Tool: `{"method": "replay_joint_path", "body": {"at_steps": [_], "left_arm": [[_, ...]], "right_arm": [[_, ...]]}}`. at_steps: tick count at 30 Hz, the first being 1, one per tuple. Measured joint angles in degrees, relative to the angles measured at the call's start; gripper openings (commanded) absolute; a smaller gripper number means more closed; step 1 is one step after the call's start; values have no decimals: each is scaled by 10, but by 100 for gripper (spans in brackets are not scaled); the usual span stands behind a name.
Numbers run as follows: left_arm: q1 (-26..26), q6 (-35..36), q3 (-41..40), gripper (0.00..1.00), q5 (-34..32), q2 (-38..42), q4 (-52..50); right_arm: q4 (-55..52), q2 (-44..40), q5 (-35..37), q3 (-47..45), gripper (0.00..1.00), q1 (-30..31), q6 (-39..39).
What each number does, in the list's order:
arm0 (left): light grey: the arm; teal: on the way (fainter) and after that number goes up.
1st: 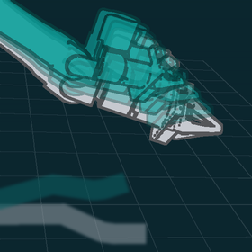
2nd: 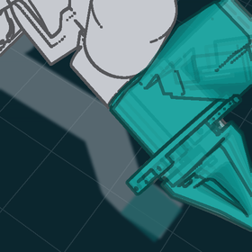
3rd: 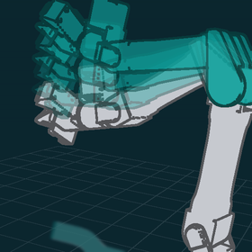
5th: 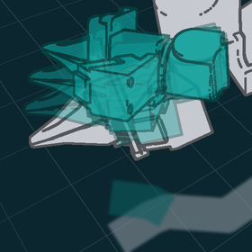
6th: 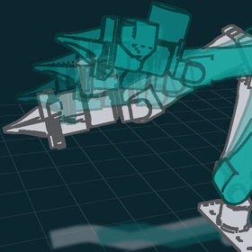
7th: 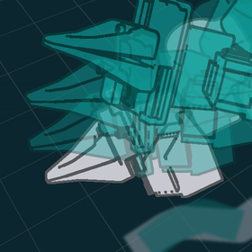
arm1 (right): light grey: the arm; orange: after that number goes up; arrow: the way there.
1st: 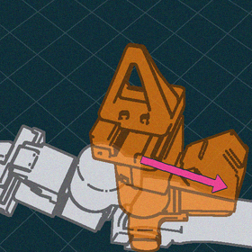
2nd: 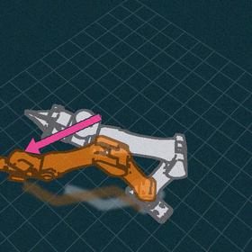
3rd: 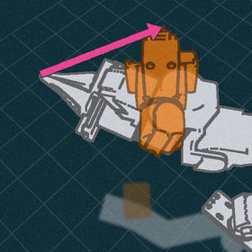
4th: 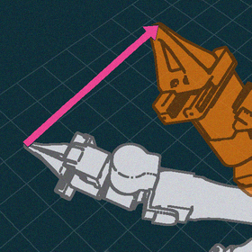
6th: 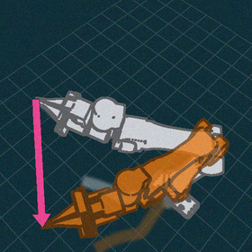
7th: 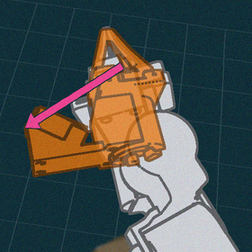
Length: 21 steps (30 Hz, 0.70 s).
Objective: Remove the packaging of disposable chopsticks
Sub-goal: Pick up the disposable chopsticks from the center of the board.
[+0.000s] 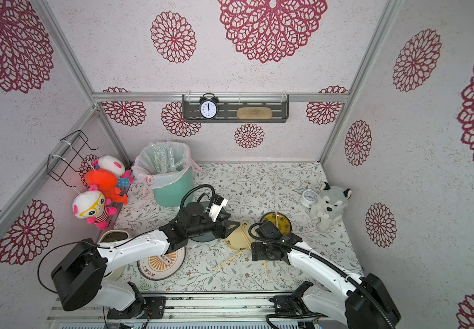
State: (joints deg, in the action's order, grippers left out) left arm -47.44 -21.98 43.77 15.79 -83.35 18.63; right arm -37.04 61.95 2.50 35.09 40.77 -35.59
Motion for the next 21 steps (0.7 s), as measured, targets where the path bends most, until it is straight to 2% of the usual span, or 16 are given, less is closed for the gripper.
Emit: {"method": "replay_joint_path", "body": {"at_steps": [4, 6, 10, 12, 14, 19, 21], "left_arm": [[-34, -20, -32, 73, -33, 9, 3], [-50, -25, -42, 73, -52, 7, 2], [-72, -33, -55, 73, -73, 7, -1], [-78, -36, -59, 73, -80, 7, -1], [-80, -38, -61, 73, -88, 7, -1], [-82, -45, -62, 73, -99, -1, 4], [-82, -47, -62, 74, -101, -11, 6]], "right_arm": [[-7, -31, -2, -30, 98, 12, -25], [-8, -40, -3, -44, 93, 12, -34], [-14, -38, 5, -67, 71, 26, -70], [-16, -20, 7, -71, 65, 40, -84], [-17, 3, 10, -73, 54, 52, -96], [-23, 27, 32, -64, 33, 68, -113], [-21, 34, 32, -60, 31, 70, -113]]}}
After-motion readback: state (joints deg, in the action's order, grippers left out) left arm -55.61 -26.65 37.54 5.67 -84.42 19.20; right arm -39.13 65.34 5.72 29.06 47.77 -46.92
